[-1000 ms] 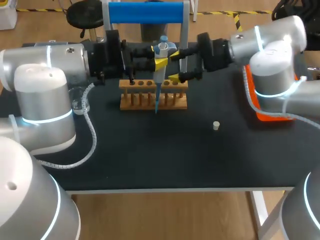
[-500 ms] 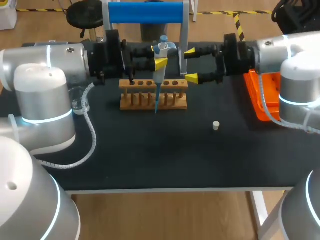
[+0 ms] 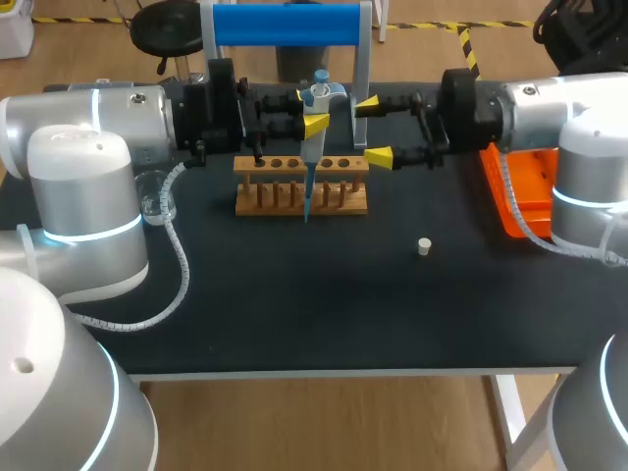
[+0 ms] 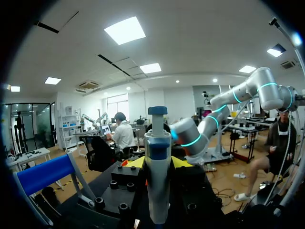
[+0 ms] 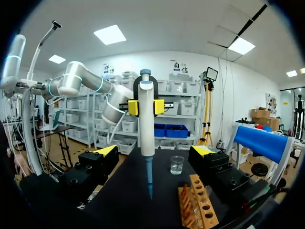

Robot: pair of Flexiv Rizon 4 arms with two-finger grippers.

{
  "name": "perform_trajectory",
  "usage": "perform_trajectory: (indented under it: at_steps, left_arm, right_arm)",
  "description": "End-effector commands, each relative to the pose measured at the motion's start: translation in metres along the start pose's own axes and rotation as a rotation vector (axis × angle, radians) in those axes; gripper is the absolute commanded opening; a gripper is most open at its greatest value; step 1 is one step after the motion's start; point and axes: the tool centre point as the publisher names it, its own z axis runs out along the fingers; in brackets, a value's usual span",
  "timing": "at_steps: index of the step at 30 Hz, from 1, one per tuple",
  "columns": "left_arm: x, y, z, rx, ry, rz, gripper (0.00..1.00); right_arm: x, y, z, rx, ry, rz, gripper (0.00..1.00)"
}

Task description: Invert the test tube, pick up the pipette, mount the tip to pipette, aspirate from beaker and dispense into the tube, eject the tip, return the pipette, and cap with the stopper.

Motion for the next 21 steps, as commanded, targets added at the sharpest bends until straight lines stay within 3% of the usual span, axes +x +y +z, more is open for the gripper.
perform_trajectory:
  at_steps: [1,12,21]
  left_arm:
    - [0.000,0.000,0.000,0.003,-0.001,0.001,0.00]
    - [0.000,0.000,0.000,0.003,-0.001,0.001,0.00]
    - [0.000,0.000,0.000,0.003,-0.001,0.001,0.00]
  right_arm:
    - [-0.001,0.002,0.007,-0.007,0.025,0.005,0.95]
    - [0.011,0.012,0.035,-0.040,0.086,0.033,0.78]
    - [0.010,0.011,0.050,-0.023,0.082,0.041,0.75]
